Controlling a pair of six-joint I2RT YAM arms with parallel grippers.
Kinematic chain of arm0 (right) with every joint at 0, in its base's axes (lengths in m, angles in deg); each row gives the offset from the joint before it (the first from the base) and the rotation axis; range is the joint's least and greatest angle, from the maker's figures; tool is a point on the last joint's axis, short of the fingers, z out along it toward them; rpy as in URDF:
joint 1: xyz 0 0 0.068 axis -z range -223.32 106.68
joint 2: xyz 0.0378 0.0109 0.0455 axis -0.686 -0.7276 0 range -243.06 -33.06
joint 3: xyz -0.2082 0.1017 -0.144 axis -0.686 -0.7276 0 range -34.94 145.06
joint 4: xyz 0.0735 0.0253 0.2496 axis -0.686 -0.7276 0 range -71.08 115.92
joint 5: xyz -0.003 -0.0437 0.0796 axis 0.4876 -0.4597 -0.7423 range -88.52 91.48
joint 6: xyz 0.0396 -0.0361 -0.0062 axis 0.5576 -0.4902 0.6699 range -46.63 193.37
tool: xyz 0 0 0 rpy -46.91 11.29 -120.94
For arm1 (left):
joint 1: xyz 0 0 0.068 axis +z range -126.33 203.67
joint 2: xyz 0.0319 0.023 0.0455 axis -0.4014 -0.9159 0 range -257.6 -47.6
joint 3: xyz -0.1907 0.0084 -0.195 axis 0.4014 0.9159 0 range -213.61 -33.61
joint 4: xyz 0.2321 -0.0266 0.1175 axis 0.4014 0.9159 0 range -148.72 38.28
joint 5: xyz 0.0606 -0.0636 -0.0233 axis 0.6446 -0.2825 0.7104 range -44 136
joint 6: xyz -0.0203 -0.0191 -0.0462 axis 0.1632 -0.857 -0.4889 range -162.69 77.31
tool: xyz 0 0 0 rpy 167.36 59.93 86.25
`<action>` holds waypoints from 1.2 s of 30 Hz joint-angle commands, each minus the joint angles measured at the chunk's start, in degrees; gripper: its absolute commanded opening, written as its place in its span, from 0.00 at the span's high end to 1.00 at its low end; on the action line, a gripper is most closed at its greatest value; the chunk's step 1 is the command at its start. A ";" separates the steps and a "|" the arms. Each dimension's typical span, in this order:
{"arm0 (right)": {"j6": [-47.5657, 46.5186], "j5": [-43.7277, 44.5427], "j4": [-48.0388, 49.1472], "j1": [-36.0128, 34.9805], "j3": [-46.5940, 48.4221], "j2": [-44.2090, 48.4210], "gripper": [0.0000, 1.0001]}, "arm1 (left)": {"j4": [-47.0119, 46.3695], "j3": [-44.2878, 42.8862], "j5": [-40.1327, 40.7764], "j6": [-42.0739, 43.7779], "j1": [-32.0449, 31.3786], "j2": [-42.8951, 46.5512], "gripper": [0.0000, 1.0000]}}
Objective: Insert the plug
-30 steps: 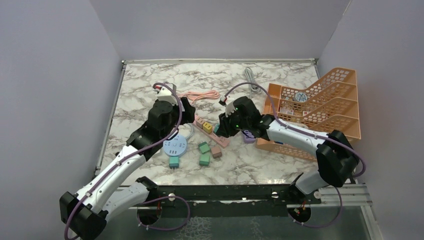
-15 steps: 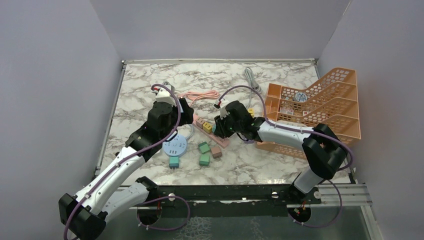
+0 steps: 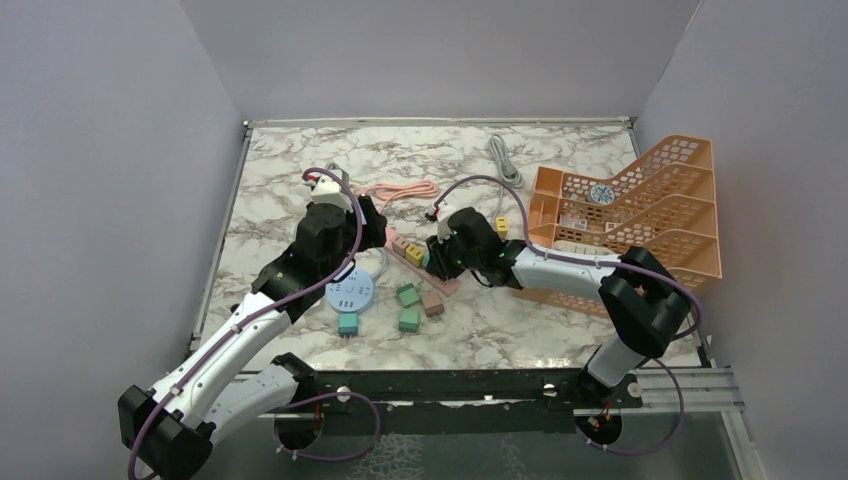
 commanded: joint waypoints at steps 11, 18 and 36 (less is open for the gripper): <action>-5.29 10.16 -1.51 -3.80 -0.86 -2.57 0.99 | -1.57 -0.85 2.26 0.96 -0.12 0.12 0.27; -2.69 15.65 -5.52 -6.90 2.33 -7.33 0.99 | -1.49 -1.36 3.39 1.75 -0.12 0.36 0.27; 2.04 6.63 -8.89 -7.18 5.87 -21.81 0.99 | -0.86 -1.54 4.91 2.57 -0.04 1.18 0.27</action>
